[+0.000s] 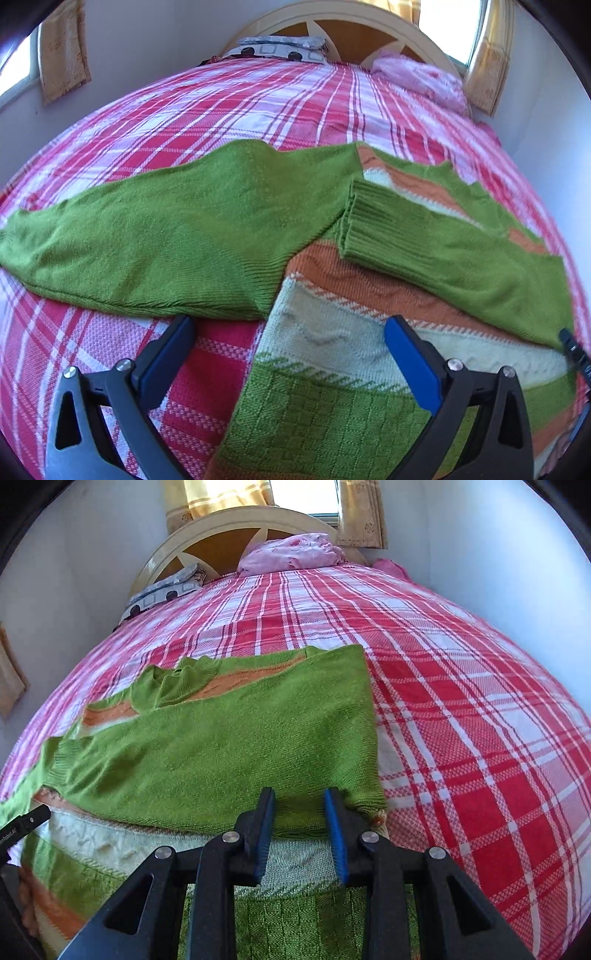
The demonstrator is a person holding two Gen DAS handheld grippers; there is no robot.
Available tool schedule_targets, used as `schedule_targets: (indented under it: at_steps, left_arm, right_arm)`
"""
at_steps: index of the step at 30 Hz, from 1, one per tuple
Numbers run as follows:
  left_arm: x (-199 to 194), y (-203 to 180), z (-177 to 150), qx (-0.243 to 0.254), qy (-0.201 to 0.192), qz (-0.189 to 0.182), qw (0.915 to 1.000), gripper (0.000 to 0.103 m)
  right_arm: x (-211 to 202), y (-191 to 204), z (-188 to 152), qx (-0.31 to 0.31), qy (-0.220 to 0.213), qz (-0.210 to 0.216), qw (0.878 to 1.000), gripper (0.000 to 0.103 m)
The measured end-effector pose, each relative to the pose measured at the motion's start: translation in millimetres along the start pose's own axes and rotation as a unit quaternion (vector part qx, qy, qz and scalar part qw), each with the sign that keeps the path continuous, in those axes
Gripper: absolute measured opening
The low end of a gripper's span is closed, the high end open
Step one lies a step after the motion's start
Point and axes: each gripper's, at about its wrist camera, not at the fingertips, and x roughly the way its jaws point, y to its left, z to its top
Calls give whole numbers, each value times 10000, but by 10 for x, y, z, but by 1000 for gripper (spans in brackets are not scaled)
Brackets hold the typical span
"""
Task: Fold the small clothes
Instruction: 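Release the sleeve and grasp the other green sleeve cuff with the left gripper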
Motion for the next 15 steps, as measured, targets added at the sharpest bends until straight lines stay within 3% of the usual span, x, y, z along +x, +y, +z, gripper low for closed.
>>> schedule_targets:
  at_steps: [6,9,12,15]
  left_arm:
    - [-100,80,-33,176,116,-161,9996,103]
    - [-368,385,-64,-350,-256,131,9990,103]
    - [-631,921,-24,-981,-740,435,9915,103]
    - [-764,1612,85,-1865,-953,784,9747,103]
  right_arm:
    - [6,17,-7,-12,-26,12,10000,32]
    - [3,20,-7,-28,-31,45,10000,35]
    - [-4,26,-12,-42,-39,86,9999,38]
    - [-3,48,-15,-93,-36,69,9999,40]
